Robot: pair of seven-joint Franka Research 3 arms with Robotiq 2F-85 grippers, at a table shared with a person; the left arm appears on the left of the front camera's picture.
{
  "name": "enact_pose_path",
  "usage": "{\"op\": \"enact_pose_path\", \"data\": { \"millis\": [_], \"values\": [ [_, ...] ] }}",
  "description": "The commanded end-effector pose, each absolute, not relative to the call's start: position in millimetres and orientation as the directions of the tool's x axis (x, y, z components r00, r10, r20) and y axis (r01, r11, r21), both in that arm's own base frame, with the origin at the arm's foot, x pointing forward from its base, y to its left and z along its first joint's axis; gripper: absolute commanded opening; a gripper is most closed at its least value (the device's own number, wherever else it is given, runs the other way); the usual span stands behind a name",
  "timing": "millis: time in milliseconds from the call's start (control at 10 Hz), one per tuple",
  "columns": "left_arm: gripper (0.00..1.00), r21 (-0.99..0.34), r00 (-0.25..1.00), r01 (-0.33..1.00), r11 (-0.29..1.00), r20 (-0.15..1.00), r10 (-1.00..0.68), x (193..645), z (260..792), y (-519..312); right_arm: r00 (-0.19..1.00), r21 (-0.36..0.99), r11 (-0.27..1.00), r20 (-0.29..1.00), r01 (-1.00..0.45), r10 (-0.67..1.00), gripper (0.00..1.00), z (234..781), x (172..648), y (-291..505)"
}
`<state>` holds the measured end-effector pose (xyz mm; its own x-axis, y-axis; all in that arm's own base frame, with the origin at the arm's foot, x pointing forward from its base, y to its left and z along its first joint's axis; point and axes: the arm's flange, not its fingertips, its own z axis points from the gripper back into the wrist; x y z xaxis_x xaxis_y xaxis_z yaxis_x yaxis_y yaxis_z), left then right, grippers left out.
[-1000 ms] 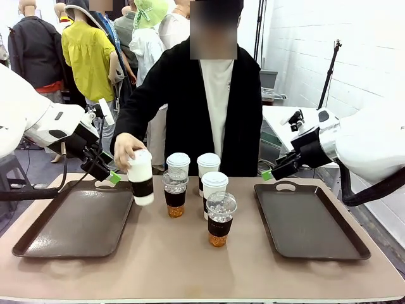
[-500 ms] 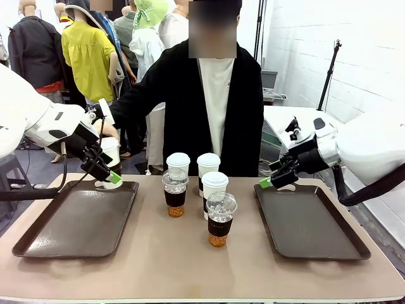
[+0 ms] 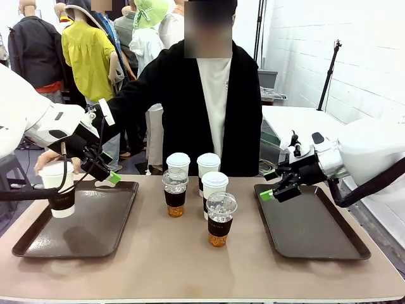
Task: Distribute the coffee onto the tray.
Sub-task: Pick up one iced Americano and place it on the right Handle tray.
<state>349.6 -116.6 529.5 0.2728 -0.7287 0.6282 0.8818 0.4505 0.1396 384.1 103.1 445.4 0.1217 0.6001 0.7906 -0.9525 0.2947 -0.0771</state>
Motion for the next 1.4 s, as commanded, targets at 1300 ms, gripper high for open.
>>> {"op": "enact_pose_path", "data": {
  "millis": [1300],
  "values": [
    [1.00,0.136,0.260,0.891,0.434,0.631,-0.731,351.0,528.2,-114.1,0.137,-0.013,0.244,0.799,-0.970,0.586,1.00,422.1,437.4,110.3]
  ]
}}
